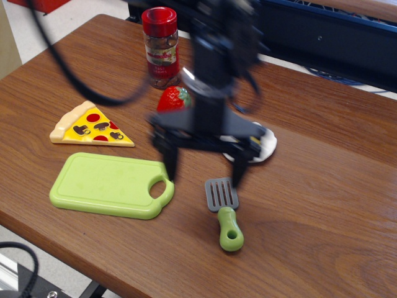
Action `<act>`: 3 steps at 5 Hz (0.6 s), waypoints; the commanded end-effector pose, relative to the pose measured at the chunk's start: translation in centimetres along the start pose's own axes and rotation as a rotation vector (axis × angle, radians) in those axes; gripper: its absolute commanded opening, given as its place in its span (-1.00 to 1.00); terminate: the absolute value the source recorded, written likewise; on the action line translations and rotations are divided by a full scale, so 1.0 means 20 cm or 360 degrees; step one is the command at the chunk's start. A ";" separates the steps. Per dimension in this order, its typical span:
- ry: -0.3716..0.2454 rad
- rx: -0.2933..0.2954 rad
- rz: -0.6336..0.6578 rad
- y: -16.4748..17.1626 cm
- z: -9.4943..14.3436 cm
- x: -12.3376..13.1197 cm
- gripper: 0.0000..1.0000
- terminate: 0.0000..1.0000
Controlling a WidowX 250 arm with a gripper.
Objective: Put spatula on cutting board
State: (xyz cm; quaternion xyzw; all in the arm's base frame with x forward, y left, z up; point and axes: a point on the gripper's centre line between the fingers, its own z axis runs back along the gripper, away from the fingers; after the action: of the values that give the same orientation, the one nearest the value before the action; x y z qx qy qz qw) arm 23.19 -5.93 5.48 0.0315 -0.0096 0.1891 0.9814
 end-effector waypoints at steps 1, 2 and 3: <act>-0.0079 -0.0086 0.0094 -0.21 -0.06 0.00 1.00 -1.00; -0.0192 -0.0075 0.0094 -0.21 -0.07 -0.05 1.00 -1.00; -0.0234 -0.0091 0.0107 -0.13 -0.05 -0.07 1.00 -1.00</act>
State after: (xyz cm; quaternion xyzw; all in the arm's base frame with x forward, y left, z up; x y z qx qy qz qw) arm 21.84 -8.65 3.11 0.0283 -0.0733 0.2156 0.9733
